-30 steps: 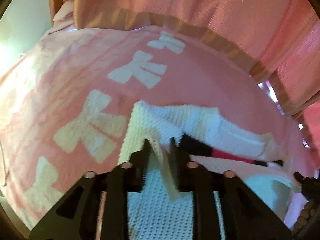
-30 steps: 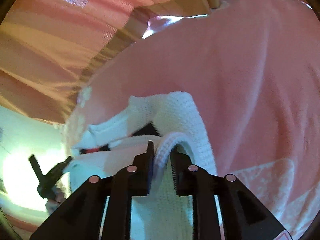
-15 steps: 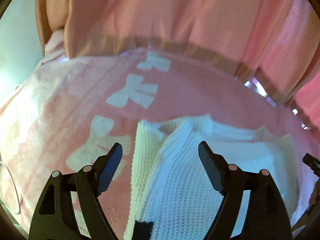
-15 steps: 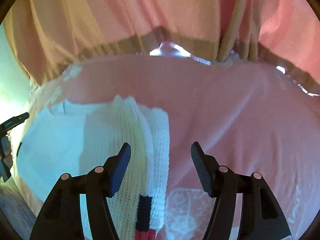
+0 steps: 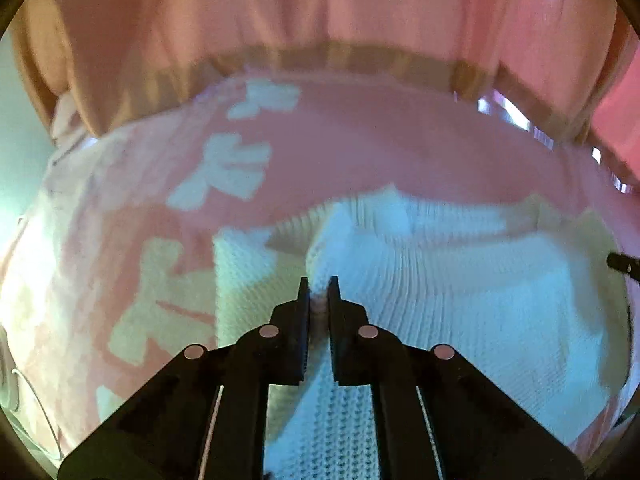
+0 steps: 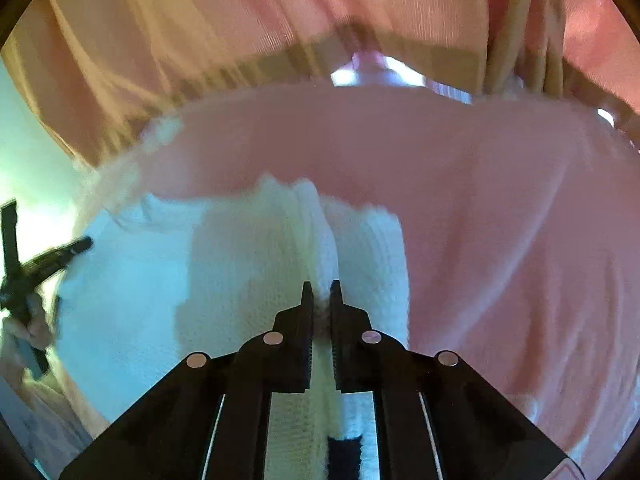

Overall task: Fold small clothes
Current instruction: 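Pinch and smooth the folded sweater edge with both grippers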

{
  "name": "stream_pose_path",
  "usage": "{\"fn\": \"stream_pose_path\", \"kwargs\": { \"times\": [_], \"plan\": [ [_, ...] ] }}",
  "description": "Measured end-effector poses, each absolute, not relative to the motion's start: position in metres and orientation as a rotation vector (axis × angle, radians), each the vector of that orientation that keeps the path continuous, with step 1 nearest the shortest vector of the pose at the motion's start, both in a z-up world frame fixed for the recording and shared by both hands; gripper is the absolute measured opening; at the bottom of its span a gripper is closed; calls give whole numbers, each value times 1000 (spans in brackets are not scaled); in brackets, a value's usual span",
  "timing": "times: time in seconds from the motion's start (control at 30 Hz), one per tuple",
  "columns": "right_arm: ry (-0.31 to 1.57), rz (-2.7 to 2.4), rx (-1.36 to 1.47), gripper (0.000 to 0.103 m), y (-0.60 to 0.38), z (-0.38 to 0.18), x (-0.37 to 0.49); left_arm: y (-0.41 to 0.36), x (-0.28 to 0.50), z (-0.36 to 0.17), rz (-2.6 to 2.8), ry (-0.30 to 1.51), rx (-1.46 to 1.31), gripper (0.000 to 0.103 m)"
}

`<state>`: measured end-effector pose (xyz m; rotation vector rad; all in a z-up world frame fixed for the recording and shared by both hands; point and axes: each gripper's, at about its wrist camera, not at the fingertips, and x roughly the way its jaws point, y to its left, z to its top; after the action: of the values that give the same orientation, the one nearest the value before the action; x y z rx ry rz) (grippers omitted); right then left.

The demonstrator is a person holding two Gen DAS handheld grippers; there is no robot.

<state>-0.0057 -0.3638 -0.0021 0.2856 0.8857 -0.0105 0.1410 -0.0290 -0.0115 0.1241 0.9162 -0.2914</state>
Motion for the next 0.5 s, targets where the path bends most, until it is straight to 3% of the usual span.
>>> {"fn": "stream_pose_path", "kwargs": {
  "times": [0.1,0.27,0.43,0.5],
  "plan": [
    [779,-19,318,7,-369,27,-15,-13,148,-4,-276,918,51,7],
    [1026,-143,339,7,-385,-30,9,-17,159,-39,-204,1020,131,7],
    [935,-118,315,7,-373,7,3,-12,154,-22,-216,981,98,7],
    [992,-146,323,7,-378,-8,7,-10,158,-33,-197,1021,96,7]
  ]
}}
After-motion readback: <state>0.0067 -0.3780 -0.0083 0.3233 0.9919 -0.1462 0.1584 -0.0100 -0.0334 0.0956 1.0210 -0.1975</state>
